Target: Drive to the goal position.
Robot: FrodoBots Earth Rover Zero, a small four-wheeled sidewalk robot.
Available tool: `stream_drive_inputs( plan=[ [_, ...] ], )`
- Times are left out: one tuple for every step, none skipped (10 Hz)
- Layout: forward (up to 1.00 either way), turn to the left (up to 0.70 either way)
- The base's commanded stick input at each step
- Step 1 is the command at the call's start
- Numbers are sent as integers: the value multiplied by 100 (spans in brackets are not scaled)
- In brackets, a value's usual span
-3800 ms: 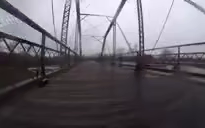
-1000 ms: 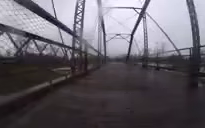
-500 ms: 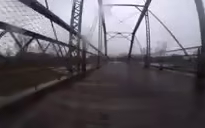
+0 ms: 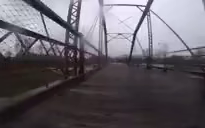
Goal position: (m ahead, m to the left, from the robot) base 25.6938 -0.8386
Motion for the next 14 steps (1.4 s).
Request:
stream_drive_inputs(
  plan=[
    [100, 0],
    [100, 0],
    [100, 0],
    [100, 0],
    [100, 0],
    [100, 0],
    [100, 0],
    [100, -1],
    [100, -3],
    [100, -7],
    [100, -12],
    [100, -14],
    [100, -15],
    [100, -15]
  ],
)
